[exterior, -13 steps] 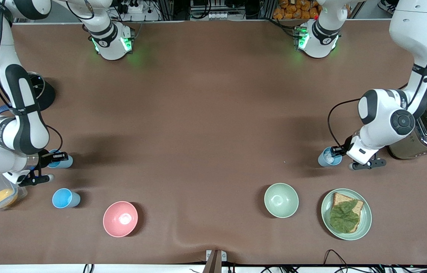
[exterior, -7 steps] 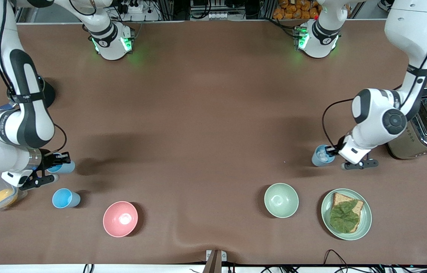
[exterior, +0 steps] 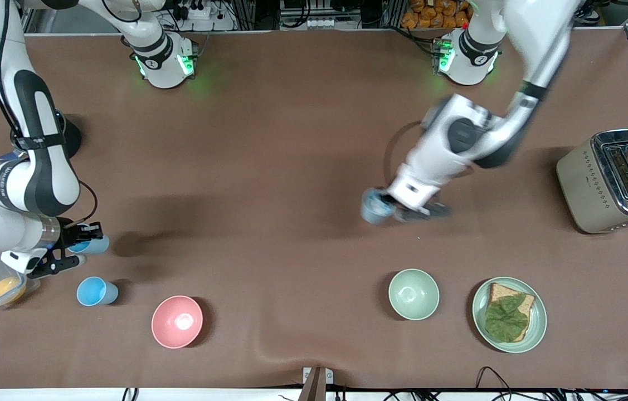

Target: Stack blue cups with both arms

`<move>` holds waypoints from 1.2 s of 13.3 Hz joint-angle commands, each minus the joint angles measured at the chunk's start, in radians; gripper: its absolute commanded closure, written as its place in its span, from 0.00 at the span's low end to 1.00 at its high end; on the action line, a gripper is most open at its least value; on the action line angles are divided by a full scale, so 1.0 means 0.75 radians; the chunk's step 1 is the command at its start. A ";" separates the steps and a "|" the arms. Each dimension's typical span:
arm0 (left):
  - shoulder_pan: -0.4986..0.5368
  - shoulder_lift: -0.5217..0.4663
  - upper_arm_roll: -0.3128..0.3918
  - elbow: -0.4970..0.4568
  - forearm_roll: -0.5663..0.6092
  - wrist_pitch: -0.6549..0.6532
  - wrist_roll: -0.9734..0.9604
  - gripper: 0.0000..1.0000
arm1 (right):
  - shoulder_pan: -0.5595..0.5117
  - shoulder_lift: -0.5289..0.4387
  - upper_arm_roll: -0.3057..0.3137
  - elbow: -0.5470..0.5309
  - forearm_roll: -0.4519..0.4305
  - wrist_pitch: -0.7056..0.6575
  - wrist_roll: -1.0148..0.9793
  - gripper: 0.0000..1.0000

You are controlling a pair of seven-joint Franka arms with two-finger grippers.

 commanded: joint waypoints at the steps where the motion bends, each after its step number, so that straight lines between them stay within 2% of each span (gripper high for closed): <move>1: -0.144 0.156 0.012 0.143 0.135 -0.024 -0.231 1.00 | 0.021 -0.049 0.006 -0.020 -0.021 -0.021 0.008 1.00; 5: -0.330 0.394 0.037 0.331 0.415 -0.024 -0.600 1.00 | 0.156 -0.102 0.008 -0.009 -0.021 -0.124 0.267 1.00; 7: -0.398 0.453 0.073 0.388 0.457 -0.024 -0.680 1.00 | 0.211 -0.108 0.012 0.007 -0.015 -0.163 0.428 1.00; 8: -0.412 0.454 0.092 0.393 0.453 -0.024 -0.682 0.91 | 0.246 -0.111 0.012 0.015 -0.007 -0.181 0.492 1.00; 9: -0.410 0.452 0.100 0.395 0.447 -0.024 -0.682 0.38 | 0.278 -0.111 0.010 0.025 -0.001 -0.191 0.551 1.00; 10: -0.404 0.441 0.098 0.395 0.441 -0.026 -0.692 0.00 | 0.309 -0.111 0.012 0.028 0.003 -0.195 0.627 1.00; 13: -0.390 0.374 0.096 0.399 0.400 -0.093 -0.703 0.00 | 0.422 -0.111 0.014 0.032 0.009 -0.189 0.854 1.00; 16: -0.377 0.233 0.098 0.468 0.306 -0.299 -0.691 0.00 | 0.587 -0.090 0.012 0.093 0.099 -0.177 1.152 1.00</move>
